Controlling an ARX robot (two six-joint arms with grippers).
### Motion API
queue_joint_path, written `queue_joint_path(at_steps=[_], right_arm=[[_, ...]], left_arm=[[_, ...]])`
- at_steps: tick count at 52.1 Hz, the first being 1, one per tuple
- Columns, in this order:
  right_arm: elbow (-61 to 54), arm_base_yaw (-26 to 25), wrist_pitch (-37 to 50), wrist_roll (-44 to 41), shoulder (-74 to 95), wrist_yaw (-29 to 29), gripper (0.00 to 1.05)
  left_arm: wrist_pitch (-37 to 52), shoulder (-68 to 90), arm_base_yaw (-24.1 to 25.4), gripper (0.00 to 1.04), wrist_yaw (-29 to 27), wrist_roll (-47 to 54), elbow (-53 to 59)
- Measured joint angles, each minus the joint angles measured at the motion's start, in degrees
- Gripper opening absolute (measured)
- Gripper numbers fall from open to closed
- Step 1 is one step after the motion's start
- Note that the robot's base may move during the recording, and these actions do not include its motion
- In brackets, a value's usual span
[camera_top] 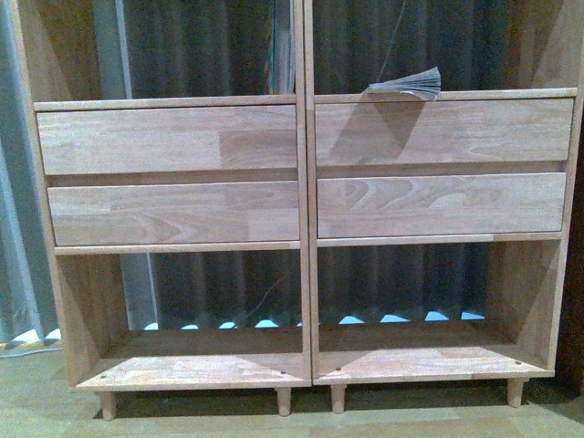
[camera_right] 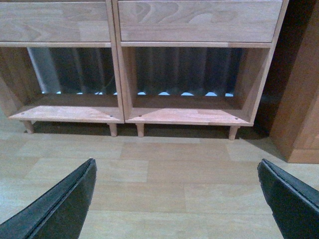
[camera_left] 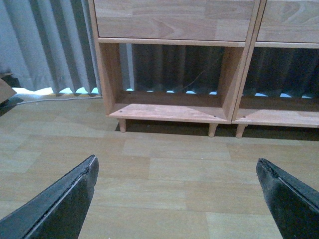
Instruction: Organize books on shelf
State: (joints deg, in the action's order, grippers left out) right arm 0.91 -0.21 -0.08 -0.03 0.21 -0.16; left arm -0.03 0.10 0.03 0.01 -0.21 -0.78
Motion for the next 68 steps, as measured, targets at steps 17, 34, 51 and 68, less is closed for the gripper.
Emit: queue_joint_path(at_steps=[17,34,51,68], right_arm=[[0.0,0.0,0.0,0.0,0.0,0.0,0.98],[0.0,0.0,0.0,0.0,0.0,0.0,0.98],[0.0,0.0,0.0,0.0,0.0,0.0,0.98],[0.0,0.0,0.0,0.0,0.0,0.0,0.98]], left_arm=[[0.0,0.0,0.0,0.97,0.0,0.0,0.0],[0.0,0.0,0.0,0.97,0.0,0.0,0.0],[0.0,0.0,0.0,0.97,0.0,0.0,0.0],[0.0,0.0,0.0,0.97,0.0,0.0,0.0]])
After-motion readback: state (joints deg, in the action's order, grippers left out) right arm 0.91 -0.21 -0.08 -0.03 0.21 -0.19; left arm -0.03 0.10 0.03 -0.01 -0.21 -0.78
